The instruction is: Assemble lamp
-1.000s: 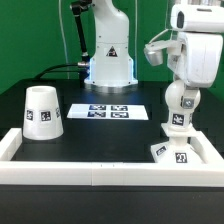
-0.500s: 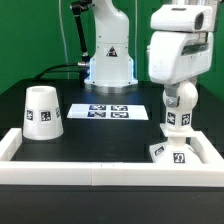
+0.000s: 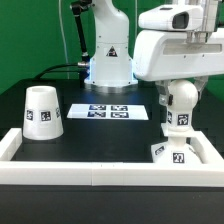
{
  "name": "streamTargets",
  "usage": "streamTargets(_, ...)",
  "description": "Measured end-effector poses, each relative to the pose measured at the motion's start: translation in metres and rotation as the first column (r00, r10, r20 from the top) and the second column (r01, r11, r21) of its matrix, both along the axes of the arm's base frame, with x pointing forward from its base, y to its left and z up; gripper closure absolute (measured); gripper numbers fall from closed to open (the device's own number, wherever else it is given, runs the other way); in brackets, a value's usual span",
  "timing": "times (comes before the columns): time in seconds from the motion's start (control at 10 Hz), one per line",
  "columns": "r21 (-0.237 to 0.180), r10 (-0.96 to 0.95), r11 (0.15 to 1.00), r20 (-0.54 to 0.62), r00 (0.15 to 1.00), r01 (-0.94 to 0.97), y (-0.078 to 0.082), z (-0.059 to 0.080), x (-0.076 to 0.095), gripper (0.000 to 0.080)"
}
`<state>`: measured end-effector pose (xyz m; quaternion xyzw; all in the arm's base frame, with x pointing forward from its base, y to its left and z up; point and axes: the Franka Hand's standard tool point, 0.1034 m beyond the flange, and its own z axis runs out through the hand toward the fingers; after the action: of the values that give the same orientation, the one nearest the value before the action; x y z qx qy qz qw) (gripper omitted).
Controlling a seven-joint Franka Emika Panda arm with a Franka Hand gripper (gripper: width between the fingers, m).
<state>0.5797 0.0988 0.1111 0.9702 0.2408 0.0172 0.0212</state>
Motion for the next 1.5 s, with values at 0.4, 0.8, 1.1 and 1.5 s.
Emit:
streamTargets(0.4,0.031,-0.334,0.942,0.001,0.943,0.334,0.0010,0.0001,-0.0001,0.0220)
streamTargets(0.8,0.070,-0.687,0.724,-0.029,0.726,0.687,-0.0003,0.0003,0.0005,0.0220)
streamTargets(1.1,0.074,-0.807,0.586,-0.040,0.589,0.807,-0.0004,0.0003,0.0005,0.0220)
streamTargets(1.5,0.065,-0.958,0.269,-0.088,0.274,0.961,0.0017,0.0002,-0.0020,0.0220)
